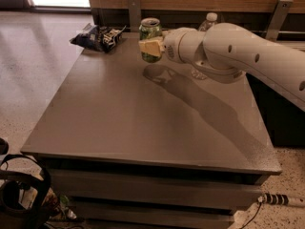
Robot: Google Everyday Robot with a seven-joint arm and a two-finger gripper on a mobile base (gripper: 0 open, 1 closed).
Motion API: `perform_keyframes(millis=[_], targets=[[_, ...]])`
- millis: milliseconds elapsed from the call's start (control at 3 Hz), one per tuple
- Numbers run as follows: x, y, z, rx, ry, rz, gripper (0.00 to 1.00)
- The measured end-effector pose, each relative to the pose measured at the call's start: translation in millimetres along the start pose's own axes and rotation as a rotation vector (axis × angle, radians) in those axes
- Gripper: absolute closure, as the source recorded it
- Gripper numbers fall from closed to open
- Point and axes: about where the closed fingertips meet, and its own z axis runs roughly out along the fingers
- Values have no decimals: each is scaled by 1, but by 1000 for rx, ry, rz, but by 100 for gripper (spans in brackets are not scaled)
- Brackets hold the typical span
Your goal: Move green can near blue chip bag
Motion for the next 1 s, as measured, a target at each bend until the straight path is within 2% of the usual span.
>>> perform_keyframes(millis=[333,667,1000], targets=[[-9,21,19,-31,-16,20,100],[-13,37,52,-69,-40,61,100],[-9,39,74,-68,-47,80,100]])
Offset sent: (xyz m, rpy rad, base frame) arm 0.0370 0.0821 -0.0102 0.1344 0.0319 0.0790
